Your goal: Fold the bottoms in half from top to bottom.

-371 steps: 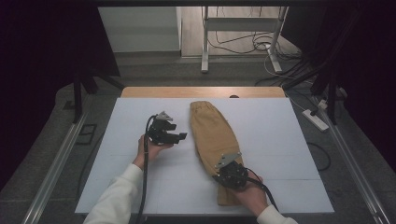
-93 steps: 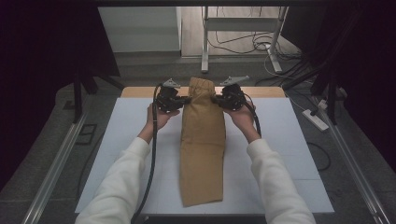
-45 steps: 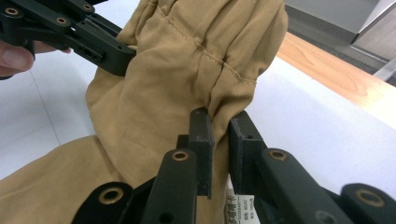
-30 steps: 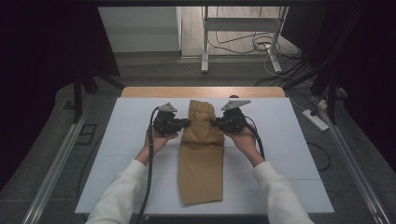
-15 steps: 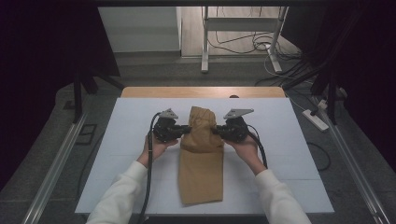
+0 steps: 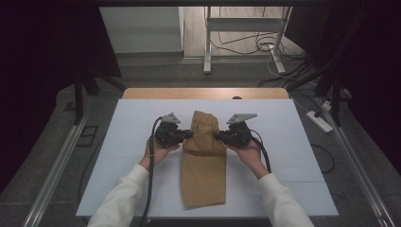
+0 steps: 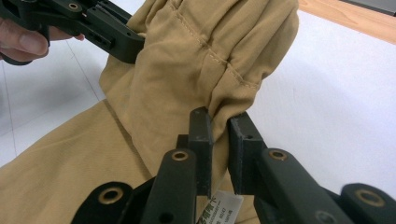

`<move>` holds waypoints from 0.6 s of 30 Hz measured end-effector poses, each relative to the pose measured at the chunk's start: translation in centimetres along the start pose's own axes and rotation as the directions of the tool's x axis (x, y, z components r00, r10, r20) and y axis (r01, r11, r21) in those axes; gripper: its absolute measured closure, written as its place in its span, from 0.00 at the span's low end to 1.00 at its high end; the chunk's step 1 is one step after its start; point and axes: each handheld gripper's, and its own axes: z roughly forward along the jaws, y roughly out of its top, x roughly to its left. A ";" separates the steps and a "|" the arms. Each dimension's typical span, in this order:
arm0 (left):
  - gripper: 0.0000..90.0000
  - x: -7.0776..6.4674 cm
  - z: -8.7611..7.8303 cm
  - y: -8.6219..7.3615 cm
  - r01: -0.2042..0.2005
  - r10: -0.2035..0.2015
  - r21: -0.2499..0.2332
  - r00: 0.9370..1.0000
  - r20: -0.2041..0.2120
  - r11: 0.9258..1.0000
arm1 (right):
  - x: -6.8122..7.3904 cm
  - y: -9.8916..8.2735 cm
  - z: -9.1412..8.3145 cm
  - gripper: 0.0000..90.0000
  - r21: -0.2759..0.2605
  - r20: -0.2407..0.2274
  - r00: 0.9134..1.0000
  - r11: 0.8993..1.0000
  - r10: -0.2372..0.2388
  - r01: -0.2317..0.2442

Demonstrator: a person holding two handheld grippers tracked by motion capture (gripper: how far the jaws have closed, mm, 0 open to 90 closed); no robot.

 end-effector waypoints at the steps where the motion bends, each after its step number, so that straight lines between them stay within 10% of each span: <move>1: 0.93 0.0 0.0 0.0 -0.001 0.001 0.001 1.000 0.000 1.000 | 0.0 0.0 0.0 0.90 0.001 0.001 1.000 1.000 -0.001 0.001; 18: 0.93 -0.5 -0.1 -0.3 -0.005 0.005 0.008 1.000 -0.003 1.000 | 0.5 -0.1 -0.1 0.90 0.009 -0.005 1.000 1.000 -0.012 0.012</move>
